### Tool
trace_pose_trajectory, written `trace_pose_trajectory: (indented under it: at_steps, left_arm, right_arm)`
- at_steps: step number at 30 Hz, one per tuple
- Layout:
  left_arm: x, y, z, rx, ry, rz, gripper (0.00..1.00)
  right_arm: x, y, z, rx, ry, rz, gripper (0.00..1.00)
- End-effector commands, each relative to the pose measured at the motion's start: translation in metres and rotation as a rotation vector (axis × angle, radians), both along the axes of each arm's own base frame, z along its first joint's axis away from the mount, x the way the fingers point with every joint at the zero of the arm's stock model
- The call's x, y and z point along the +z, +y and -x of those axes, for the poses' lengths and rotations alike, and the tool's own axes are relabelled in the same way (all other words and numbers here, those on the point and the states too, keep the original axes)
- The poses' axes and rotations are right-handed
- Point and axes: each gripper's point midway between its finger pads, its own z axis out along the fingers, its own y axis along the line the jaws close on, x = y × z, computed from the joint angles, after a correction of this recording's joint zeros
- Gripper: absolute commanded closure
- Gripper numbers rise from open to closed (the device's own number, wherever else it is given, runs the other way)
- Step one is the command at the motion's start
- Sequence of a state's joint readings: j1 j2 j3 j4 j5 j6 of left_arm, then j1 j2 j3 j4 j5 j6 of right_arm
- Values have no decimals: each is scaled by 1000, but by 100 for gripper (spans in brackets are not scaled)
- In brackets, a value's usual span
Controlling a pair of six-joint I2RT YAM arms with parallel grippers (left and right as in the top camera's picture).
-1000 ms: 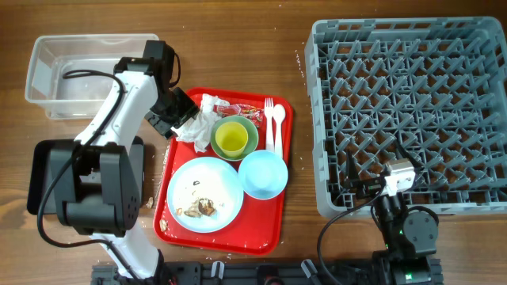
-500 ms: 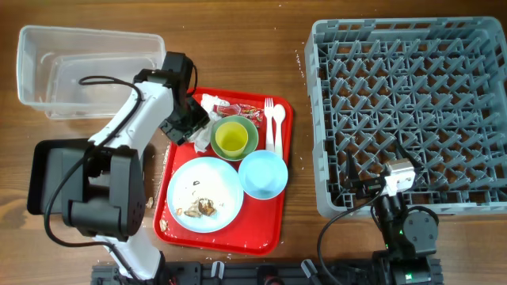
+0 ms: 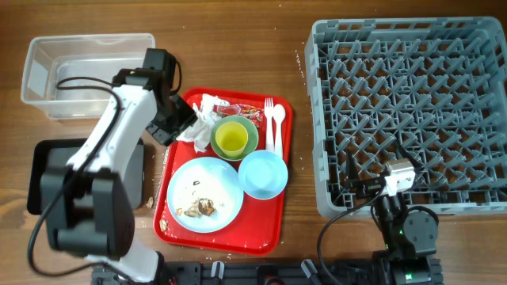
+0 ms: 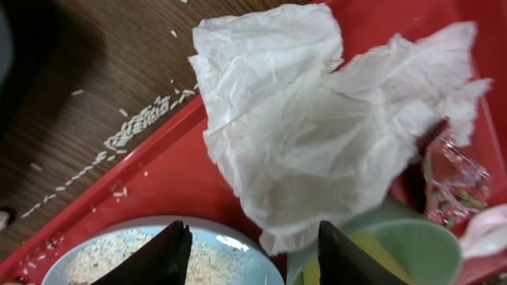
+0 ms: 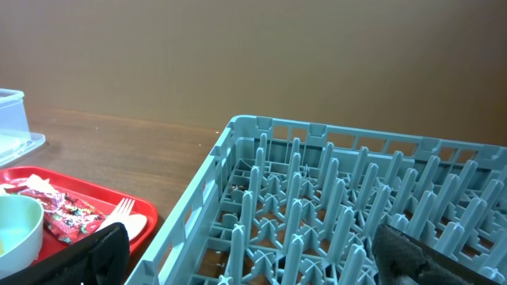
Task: Sort waste into correct bins and load items into the dishwasher rack
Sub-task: 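Lower the left gripper toward the crumpled white napkins on the tray, then close the left gripper on the white napkins and lift them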
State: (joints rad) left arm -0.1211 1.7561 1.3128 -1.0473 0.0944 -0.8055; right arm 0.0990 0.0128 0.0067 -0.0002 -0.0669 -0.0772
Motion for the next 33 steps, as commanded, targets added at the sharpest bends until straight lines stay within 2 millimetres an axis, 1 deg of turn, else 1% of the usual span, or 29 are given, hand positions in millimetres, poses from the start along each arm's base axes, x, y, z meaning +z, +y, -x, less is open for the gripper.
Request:
trace_pose_trajectory:
  at_steps: [1, 3, 4, 5, 6, 8, 10, 11, 13, 14, 15, 16, 18, 20, 21, 23, 25, 29, 31, 33]
  left_arm:
    - [38, -1, -1, -47, -105, 12, 47]
    - [47, -1, 7, -48, -107, 12, 48]
    - [49, -1, 11, -52, -97, 11, 49]
    - [48, -3, 16, -64, -81, 9, 54]
    - [44, -9, 21, -97, -62, 7, 59]
    - [38, -19, 26, -129, -49, 6, 59]
    - [26, -31, 32, -115, -29, 0, 60]
    - [20, -33, 35, -96, -23, -13, 59]
    - [6, -29, 38, -27, -20, -68, 58]
    - [-1, -26, 39, 14, -24, -87, 56]
    - [-7, -25, 36, 35, -40, -94, 51]
    - [-14, -24, 30, 40, -73, -100, 50]
    - [-21, -19, 22, 49, -116, -129, 51]
    - [-25, -20, 20, 58, -128, -125, 53]
    - [-26, -18, 18, 63, -139, -132, 57]
    - [-26, -9, 12, 120, -162, -178, 57]
    - [-27, -8, 6, 148, -182, -185, 56]
    - [-37, -17, 10, 172, -139, -135, 57]
    - [-40, -17, 11, 193, -128, -134, 56]
    - [-42, -14, 7, 222, -139, -151, 55]
  right_arm:
    - [2, -1, 0, -4, -11, 8, 0]
    - [2, -1, 0, -4, -10, 8, 0]
    - [2, -1, 0, -4, -11, 8, 0]
    - [2, -1, 0, -4, -10, 7, 0]
    - [2, -1, 0, -4, -11, 8, 0]
    - [2, -1, 0, -4, -11, 8, 0]
    - [2, -1, 0, -4, -11, 8, 0]
    - [2, -1, 0, -4, -11, 8, 0]
    - [2, -1, 0, -4, -11, 8, 1]
    - [2, -1, 0, -4, -11, 8, 0]
    - [2, -1, 0, -4, -11, 8, 0]
    - [2, -1, 0, -4, -11, 8, 0]
    - [2, -1, 0, -4, -11, 8, 0]
    - [2, -1, 0, -4, -11, 8, 0]
    - [2, -1, 0, -4, -11, 8, 0]
    - [2, -1, 0, -4, -11, 8, 0]
    - [2, -1, 0, -4, -10, 7, 0]
    - [2, -1, 0, -4, -10, 7, 0]
    - [2, -1, 0, -4, -11, 8, 0]
    - [2, -1, 0, -4, -11, 8, 0]
